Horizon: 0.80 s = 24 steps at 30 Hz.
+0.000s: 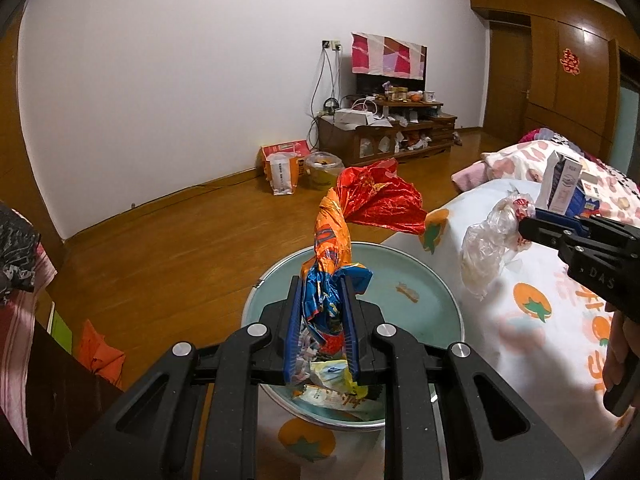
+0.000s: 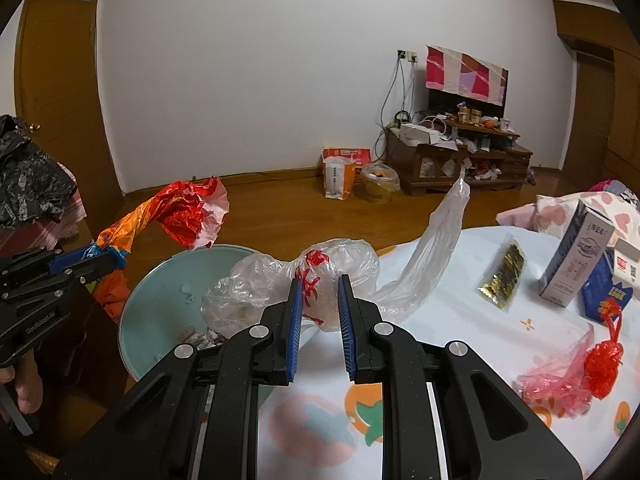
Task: Collect trash
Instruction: 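Carry the wrapper and clear bag over the blue bin and open both tools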
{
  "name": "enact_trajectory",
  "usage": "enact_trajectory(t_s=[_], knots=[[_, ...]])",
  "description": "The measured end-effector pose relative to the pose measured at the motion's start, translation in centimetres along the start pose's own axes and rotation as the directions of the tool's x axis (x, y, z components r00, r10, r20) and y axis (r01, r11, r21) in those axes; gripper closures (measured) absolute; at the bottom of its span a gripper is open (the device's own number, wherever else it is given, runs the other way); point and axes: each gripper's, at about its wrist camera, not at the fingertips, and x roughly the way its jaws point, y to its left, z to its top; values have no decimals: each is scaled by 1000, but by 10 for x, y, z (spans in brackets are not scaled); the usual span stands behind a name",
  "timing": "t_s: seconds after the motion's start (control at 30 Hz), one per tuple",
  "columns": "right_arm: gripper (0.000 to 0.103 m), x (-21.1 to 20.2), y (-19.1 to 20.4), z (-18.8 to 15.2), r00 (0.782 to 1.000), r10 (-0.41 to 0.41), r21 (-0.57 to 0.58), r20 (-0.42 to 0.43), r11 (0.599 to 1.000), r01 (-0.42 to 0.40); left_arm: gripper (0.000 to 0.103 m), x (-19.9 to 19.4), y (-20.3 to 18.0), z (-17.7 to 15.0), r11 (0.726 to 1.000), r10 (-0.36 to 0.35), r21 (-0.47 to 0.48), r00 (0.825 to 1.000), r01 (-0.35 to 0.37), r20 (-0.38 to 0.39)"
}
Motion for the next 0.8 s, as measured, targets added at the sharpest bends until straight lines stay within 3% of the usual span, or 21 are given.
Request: enact_trajectory(t_s=[0.8], knots=[[84, 10, 21, 5, 999, 36, -36, -6, 999, -36, 84, 1, 9, 1, 999, 32, -30, 999, -32, -8]])
